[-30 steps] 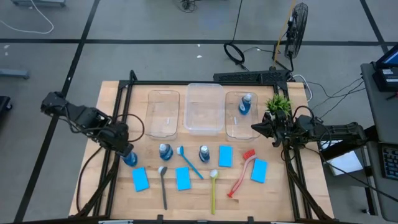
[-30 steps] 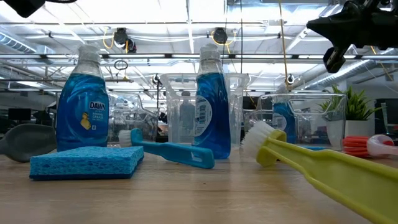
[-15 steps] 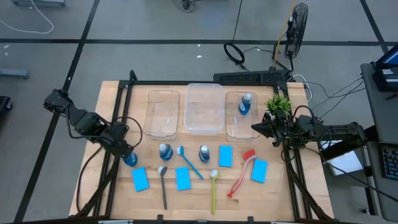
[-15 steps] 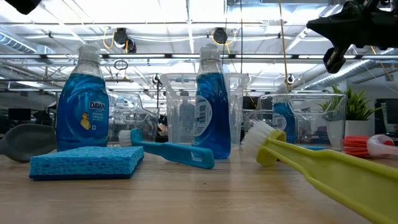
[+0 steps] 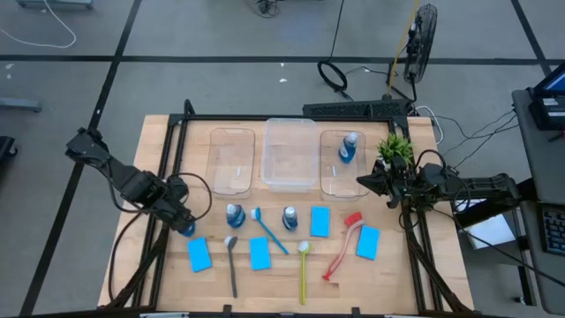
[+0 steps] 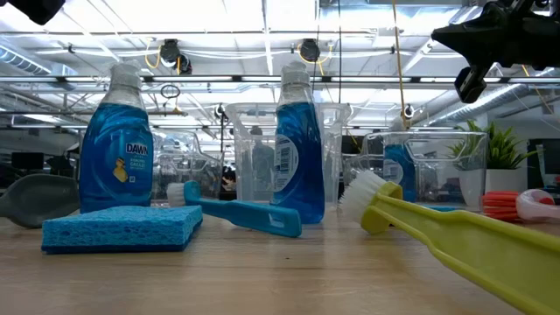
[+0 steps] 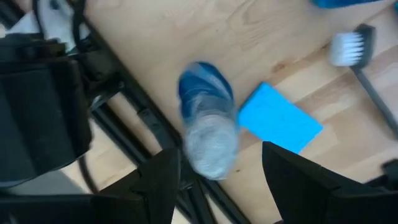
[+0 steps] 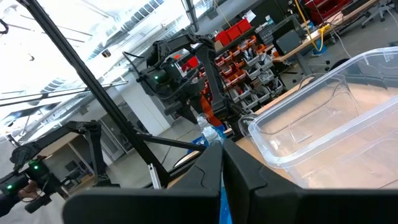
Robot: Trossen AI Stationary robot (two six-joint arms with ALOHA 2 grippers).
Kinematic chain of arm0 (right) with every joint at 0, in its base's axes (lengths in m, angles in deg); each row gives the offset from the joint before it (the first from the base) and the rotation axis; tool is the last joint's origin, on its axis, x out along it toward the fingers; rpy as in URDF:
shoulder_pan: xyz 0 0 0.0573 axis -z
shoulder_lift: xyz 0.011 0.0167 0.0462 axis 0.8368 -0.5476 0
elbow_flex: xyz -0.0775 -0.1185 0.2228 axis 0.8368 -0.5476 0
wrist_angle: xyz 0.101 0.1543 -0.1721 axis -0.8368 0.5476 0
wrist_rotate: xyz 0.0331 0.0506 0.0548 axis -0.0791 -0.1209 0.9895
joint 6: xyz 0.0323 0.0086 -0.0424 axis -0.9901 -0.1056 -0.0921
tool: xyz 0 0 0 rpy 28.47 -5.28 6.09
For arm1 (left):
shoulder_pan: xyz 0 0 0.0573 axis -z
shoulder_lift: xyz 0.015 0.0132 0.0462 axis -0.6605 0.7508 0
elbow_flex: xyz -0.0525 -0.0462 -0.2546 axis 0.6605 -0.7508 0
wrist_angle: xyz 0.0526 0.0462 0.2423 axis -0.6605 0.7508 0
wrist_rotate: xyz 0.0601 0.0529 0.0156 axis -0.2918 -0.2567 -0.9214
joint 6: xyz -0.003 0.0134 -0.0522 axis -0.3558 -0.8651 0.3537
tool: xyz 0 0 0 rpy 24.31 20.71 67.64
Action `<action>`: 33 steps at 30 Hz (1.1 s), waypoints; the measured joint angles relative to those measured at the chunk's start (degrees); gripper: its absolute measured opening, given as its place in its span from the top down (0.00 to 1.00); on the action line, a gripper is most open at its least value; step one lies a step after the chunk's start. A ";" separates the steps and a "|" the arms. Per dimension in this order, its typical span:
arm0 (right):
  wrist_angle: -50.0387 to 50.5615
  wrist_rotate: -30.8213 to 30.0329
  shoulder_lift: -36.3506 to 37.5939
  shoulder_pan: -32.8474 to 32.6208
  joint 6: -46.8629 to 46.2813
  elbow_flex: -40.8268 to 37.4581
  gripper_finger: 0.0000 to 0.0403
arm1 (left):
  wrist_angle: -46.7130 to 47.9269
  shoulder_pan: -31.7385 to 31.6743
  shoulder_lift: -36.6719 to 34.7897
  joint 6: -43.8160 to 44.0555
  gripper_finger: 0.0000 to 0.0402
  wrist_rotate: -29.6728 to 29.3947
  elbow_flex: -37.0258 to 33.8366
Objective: Pick & Place Kitchen Sink Supplies
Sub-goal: Put the blue dishwashing liquid into the right transparent bin
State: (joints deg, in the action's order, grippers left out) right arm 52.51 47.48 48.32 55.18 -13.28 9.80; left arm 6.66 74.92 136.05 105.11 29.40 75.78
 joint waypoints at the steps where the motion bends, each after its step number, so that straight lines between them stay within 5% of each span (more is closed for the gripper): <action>1: 0.00 0.01 0.00 0.01 0.00 0.00 1.00 | 0.20 0.03 0.07 0.02 0.43 0.02 0.00; 33: -0.02 0.01 0.00 0.00 0.02 0.00 1.00 | -2.85 0.00 0.10 0.94 0.43 2.56 -7.78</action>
State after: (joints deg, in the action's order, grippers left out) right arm 52.49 47.50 48.32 55.17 -13.26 9.80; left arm 3.81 74.92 136.15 106.05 31.95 68.01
